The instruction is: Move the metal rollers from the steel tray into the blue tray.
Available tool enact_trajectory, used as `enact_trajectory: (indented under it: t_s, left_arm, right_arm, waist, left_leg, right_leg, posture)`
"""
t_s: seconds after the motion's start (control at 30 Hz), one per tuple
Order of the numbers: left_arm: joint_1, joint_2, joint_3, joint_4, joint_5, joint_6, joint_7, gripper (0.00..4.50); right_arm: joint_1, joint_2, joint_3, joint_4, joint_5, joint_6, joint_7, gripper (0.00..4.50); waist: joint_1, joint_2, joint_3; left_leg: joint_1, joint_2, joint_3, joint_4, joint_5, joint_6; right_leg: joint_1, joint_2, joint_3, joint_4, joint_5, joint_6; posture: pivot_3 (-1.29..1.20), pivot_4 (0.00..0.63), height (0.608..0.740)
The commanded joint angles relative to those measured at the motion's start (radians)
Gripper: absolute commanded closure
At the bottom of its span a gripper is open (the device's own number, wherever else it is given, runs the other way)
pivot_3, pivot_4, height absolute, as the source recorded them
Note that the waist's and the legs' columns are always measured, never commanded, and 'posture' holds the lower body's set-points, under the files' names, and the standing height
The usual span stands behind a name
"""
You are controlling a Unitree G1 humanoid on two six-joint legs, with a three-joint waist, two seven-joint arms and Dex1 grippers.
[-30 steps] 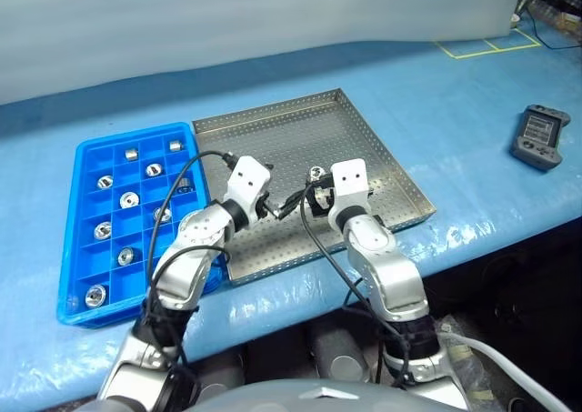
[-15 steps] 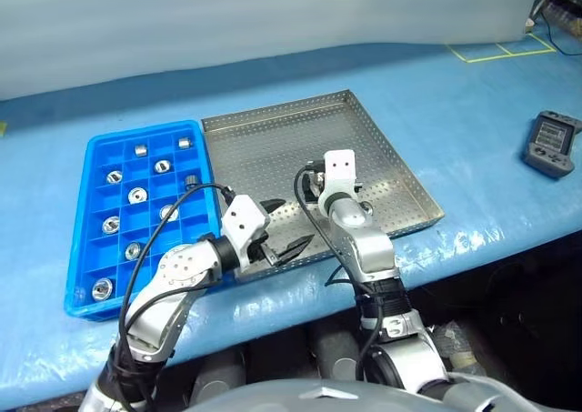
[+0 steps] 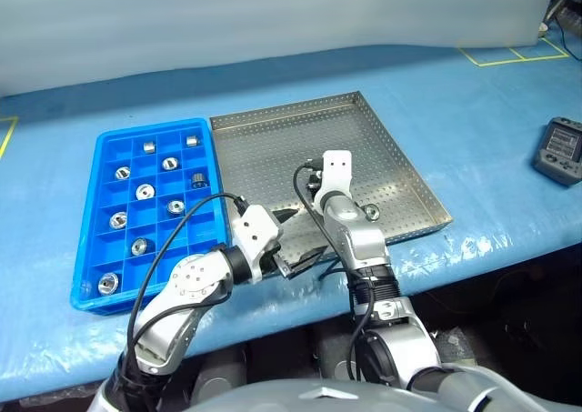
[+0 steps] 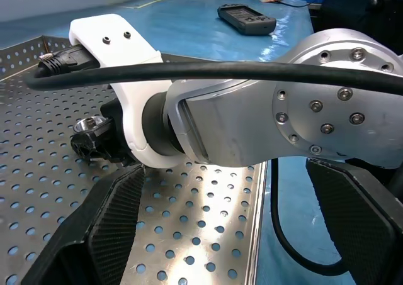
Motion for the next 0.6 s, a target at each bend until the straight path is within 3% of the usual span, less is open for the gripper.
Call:
enact_trajectory:
  t_s: [0.03,0.3,0.6]
  left_arm:
    - [-0.01,-0.053,0.049,-0.046,0.019,-0.037,0.093,0.0]
    - [0.023,-0.138,0.176,-0.113,0.05,-0.059,0.267,0.0]
    - [0.206,-0.083,0.258,-0.28,0.073,-0.052,0.308,0.0]
  right_arm:
    - [-0.033,0.009,0.071,-0.074,-0.015,-0.019,0.043,2.81]
    - [-0.103,-0.002,0.241,-0.202,-0.004,0.042,0.253,2.81]
    - [-0.118,-0.013,0.388,-0.314,0.045,0.155,0.459,2.81]
  waist:
    - [0.001,0.0,0.0]
    - [0.021,0.0,0.0]
    - [0.091,0.0,0.0]
  left_leg:
    - [0.0,0.0,0.0,0.0,0.0,0.0]
    - [0.0,0.0,-0.001,-0.001,0.0,0.0]
    - [0.0,0.0,-0.004,-0.004,0.0,0.0]
  right_leg:
    - [0.0,0.0,0.0,0.0,0.0,0.0]
    - [0.0,0.001,-0.001,0.0,0.001,0.002]
    - [-0.001,0.001,-0.003,-0.001,-0.001,-0.001]
  posture:
    - [-0.06,0.15,0.74]
    - [0.0,0.15,0.74]
    - [0.14,0.15,0.74]
